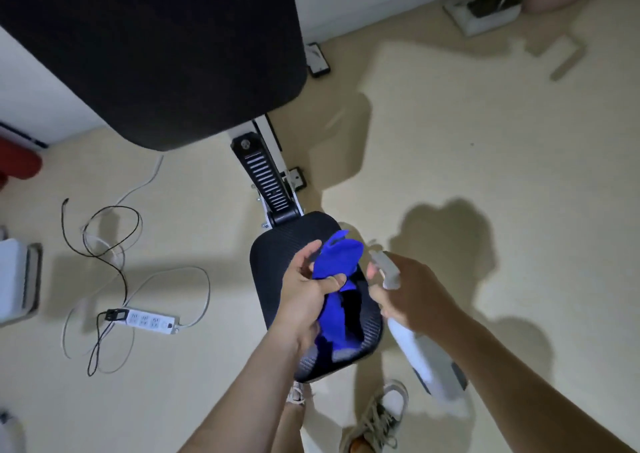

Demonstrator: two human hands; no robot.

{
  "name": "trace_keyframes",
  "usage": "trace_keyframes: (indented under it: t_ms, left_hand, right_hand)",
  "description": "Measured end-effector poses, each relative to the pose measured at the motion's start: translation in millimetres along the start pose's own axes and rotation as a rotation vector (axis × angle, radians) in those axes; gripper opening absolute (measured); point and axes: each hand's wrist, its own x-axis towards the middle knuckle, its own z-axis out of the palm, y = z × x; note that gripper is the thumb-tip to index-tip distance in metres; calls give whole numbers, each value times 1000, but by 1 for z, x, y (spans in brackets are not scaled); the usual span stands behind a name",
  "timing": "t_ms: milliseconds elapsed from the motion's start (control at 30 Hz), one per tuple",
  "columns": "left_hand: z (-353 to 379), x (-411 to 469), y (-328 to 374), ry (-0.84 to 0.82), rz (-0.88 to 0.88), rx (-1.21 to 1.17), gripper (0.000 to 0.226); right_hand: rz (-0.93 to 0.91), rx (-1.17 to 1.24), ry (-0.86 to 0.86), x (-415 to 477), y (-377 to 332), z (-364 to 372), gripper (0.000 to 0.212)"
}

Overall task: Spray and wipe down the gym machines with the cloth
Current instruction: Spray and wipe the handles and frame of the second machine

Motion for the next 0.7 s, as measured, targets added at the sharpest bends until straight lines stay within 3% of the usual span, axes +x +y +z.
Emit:
trace_keyframes:
  t_ms: [67, 167, 333, 533, 700]
  left_hand:
    - [14, -22, 32, -42, -7, -134, 46]
    - [42, -64, 83, -137, 37, -172, 28]
    - [98, -127, 156, -267, 134, -164, 28]
    - [160, -192, 232, -487, 275, -190, 33]
    - [199, -211, 272, -416, 411, 26, 20]
  right_hand:
    - [-38, 67, 38, -9, -22, -25, 2]
    - [-79, 197, 62, -33, -60, -72, 10]
    - [-209, 447, 130, -76, -109, -144, 8]
    - [-259, 505, 186, -115, -152, -220, 8]
    - [-332, 468, 264, -133, -171, -272, 9]
